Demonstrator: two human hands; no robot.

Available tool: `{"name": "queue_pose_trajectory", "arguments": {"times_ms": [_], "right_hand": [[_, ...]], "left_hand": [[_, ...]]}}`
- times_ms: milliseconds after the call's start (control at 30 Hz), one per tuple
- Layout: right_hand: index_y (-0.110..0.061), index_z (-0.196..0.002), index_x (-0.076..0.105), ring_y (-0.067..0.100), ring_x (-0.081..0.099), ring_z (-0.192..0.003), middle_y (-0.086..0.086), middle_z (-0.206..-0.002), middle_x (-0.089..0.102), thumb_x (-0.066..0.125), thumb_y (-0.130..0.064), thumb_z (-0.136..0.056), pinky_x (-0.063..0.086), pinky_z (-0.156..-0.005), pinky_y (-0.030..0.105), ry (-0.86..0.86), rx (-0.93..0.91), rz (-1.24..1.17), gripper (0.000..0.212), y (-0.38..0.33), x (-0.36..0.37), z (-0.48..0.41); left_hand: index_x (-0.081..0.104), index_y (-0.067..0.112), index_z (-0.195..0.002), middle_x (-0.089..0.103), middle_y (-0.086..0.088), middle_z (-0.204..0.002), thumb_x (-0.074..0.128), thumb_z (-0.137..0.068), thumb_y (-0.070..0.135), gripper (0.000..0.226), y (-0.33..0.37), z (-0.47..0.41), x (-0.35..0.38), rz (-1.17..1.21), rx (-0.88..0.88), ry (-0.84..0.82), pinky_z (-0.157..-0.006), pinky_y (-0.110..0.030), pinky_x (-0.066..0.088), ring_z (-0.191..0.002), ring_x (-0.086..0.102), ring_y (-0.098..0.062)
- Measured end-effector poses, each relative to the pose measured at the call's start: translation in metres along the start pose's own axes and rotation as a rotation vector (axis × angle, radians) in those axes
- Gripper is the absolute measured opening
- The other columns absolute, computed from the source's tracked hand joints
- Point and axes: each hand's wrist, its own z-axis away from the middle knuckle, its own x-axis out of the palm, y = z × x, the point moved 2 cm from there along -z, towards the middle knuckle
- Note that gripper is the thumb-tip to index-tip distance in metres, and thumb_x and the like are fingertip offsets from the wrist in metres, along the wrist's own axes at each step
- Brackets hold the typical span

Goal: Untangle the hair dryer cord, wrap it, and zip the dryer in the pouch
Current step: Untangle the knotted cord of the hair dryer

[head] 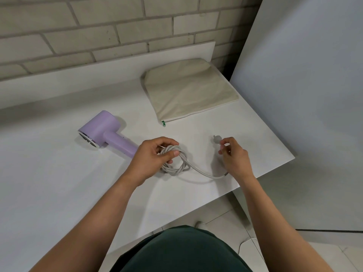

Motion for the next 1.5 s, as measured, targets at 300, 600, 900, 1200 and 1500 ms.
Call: {"name": "queue_pose_trajectory", "arguments": {"times_ms": [300,600,900,1200,1500], "right_hand": [[-0.029,-0.097,0.070,0.004,0.065,-0.081,-0.012,-0.090,0.072,0.067,-0.049,-0.095,0.051,-0.074,0.024,-0.138,-0.247,-0.027,0.021,-0.075,-0.011,0.045],[-0.031,-0.090,0.070,0.005,0.066,-0.064,-0.013,-0.083,0.071,0.078,-0.032,-0.091,0.047,-0.061,0.021,-0.100,-0.265,0.039,0.008,-0.085,0.005,0.066],[-0.026,-0.081,0.075,0.013,0.064,-0.066,-0.011,-0.071,0.067,0.082,-0.034,-0.087,0.056,-0.061,0.040,0.105,-0.324,0.011,0.011,-0.085,0.007,0.065],[-0.025,-0.083,0.072,0.011,0.062,-0.061,-0.012,-0.069,0.068,0.079,-0.031,-0.089,0.055,-0.062,0.038,0.068,-0.303,-0.021,0.011,-0.092,0.018,0.061],[-0.025,-0.146,0.056,0.007,0.061,-0.075,-0.008,-0.070,0.069,0.074,-0.020,-0.093,0.042,-0.068,0.008,-0.127,-0.362,0.014,0.056,-0.096,0.021,0.049]], "left_hand": [[0.080,0.023,-0.103,0.078,-0.004,-0.095,0.084,-0.085,0.018,0.020,0.003,-0.004,-0.001,-0.013,-0.004,0.107,-0.081,-0.048,0.063,-0.069,0.076,-0.025],[0.077,0.021,-0.105,0.077,-0.009,-0.100,0.088,-0.080,0.019,0.028,0.001,-0.007,-0.007,0.053,-0.042,0.113,-0.084,-0.041,0.063,-0.077,0.078,-0.024],[0.080,0.019,-0.103,0.078,-0.016,-0.102,0.065,-0.075,0.009,0.033,0.003,-0.013,-0.014,0.130,-0.113,-0.123,-0.099,-0.051,0.053,-0.100,0.075,-0.026],[0.083,0.025,-0.100,0.077,-0.004,-0.106,0.050,-0.088,-0.001,0.043,0.009,-0.021,-0.012,-0.004,-0.065,-0.201,-0.093,-0.056,0.054,-0.110,0.066,-0.040],[0.080,0.020,-0.107,0.077,0.004,-0.092,0.066,-0.095,0.002,0.026,0.008,-0.030,-0.013,-0.223,0.066,-0.248,-0.081,-0.027,0.055,-0.082,0.071,-0.015]]}}
